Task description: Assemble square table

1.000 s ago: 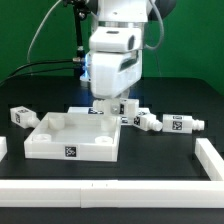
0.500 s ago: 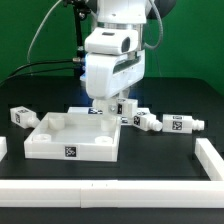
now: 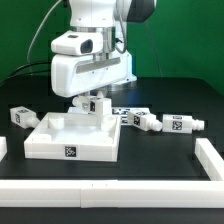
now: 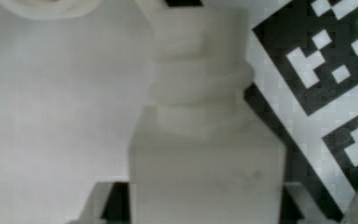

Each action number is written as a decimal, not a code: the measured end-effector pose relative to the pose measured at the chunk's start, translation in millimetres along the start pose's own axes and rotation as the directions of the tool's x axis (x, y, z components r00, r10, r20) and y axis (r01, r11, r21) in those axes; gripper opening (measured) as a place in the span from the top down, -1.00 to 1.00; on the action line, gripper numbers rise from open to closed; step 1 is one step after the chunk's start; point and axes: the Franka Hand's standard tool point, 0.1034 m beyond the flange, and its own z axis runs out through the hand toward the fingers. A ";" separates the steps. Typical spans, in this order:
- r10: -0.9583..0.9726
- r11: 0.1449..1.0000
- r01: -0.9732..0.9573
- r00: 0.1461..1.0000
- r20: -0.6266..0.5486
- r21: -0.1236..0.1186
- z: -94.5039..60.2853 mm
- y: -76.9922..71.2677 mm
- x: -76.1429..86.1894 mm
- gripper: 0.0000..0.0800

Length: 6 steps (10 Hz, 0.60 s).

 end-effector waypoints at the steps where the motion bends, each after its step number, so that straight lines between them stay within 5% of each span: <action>1: 0.003 1.000 -0.003 1.000 0.001 0.001 0.3 0.1 -1.4 0.34; 3: 0.025 0.999 -0.025 0.999 0.021 0.021 4.3 -2.0 -36.4 0.34; 6: 0.052 0.998 -0.054 0.998 0.037 0.045 13.2 -10.7 -61.5 0.34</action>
Offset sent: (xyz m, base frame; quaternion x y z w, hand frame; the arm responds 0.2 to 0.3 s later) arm -0.0528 -0.0362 -0.0022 0.0357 -0.0256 0.0377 0.9983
